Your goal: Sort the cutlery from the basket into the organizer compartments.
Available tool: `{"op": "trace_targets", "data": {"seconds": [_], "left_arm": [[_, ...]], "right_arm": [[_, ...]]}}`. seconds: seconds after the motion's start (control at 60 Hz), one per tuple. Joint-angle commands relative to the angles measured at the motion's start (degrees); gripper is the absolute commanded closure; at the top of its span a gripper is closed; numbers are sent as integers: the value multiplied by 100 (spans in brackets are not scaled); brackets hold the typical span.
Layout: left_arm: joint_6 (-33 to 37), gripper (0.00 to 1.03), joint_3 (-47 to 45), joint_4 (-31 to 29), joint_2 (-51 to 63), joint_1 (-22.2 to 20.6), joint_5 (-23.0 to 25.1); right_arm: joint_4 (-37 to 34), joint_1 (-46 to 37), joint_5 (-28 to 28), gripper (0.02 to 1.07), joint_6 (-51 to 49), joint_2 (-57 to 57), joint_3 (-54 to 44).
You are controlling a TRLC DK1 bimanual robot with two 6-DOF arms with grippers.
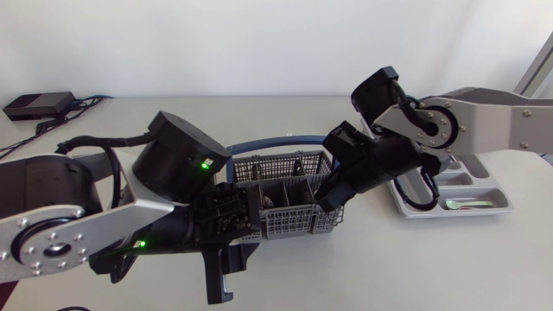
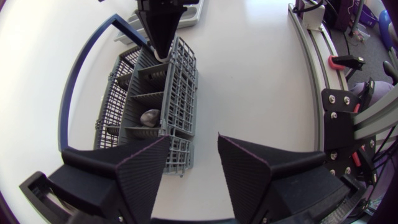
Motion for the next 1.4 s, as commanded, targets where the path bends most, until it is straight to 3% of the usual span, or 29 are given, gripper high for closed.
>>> {"op": "trace_targets", "data": {"seconds": [0.0, 0.417, 0.633, 0.767, 0.883, 1.033, 1.233, 1.383], "left_arm": [[-11, 50, -119, 27, -94, 33, 64], [-64, 50, -172, 89, -94, -2, 64], [-64, 50, -181, 89, -102, -2, 64], [-73, 50, -163, 89, -102, -11, 64], [-90, 50, -154, 89, -94, -28, 64], [-108, 50, -154, 115, -94, -46, 64], [-143, 50, -137, 115, -102, -63, 64], [-170, 50, -137, 106, -102, -90, 64]], "right_arm": [[-188, 18, -169, 101, 160, -235, 239], [-1155, -668, -1426, 101, 186, -1106, 792], [-1665, -1661, -2200, 101, -33, -1606, 828], [-2096, -2250, -2296, 101, -385, -1835, 784], [-2175, -2821, -2103, 101, -666, -1976, 573], [-1832, -3349, -1215, 101, -1035, -2107, -16], [-443, -4482, -2, 101, -1563, -1861, -754], [286, -5106, 323, 101, -1914, -1290, -869]]}}
